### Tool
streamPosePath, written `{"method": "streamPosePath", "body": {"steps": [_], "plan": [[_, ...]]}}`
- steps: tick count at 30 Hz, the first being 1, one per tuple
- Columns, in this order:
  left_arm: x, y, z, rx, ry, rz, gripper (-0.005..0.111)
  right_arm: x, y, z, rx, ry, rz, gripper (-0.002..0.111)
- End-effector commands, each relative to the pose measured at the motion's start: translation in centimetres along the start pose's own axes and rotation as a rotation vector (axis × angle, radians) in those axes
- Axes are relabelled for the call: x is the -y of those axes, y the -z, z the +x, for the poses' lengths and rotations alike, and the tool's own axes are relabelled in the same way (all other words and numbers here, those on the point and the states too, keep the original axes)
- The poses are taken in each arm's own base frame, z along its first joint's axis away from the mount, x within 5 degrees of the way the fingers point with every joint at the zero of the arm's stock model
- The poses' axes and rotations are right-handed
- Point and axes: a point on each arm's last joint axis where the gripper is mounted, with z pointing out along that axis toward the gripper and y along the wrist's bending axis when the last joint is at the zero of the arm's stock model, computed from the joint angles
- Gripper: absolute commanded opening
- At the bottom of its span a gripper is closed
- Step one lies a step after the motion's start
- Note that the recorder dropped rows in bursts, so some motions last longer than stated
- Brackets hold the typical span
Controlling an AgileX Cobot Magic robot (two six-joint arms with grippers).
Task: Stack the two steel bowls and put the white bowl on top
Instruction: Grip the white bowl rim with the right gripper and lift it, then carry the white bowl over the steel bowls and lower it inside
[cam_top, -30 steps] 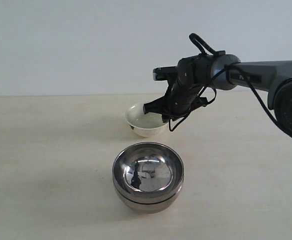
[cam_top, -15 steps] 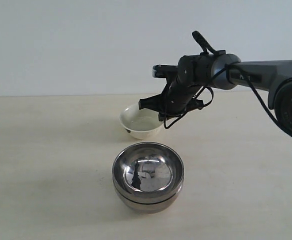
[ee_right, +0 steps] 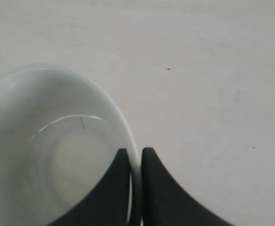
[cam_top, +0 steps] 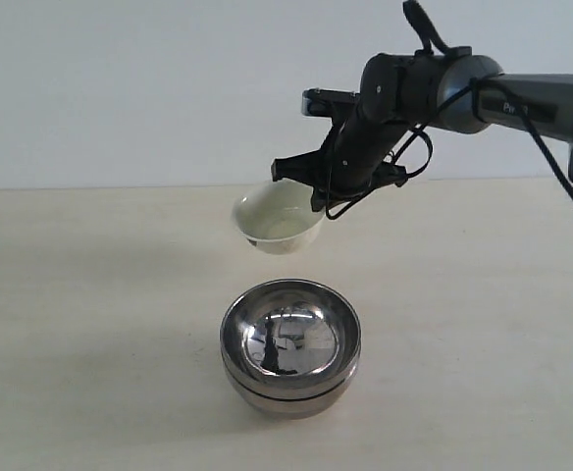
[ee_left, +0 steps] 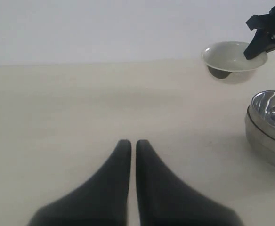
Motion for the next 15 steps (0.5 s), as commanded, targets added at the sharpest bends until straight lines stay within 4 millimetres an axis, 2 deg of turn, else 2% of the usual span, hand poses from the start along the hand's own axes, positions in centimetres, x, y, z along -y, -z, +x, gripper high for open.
{"method": "streamPosePath", "body": {"steps": [1,4,10,15], "plan": [[0.0,0.0,0.1,0.0,0.006,-0.003,0.004,-0.5,2.5,-0.4,0.01,0.003,-0.035,0.0],[0.0,0.0,0.1,0.0,0.006,-0.003,0.004,-0.8,3.3,0.2,0.017,0.004,-0.075,0.0],[0.0,0.0,0.1,0.0,0.006,-0.003,0.004,-0.2,5.5,1.8,0.035,-0.021,-0.112,0.0],[0.0,0.0,0.1,0.0,0.006,-0.003,0.004,0.0,9.1,3.3,0.042,-0.008,-0.114,0.0]]}}
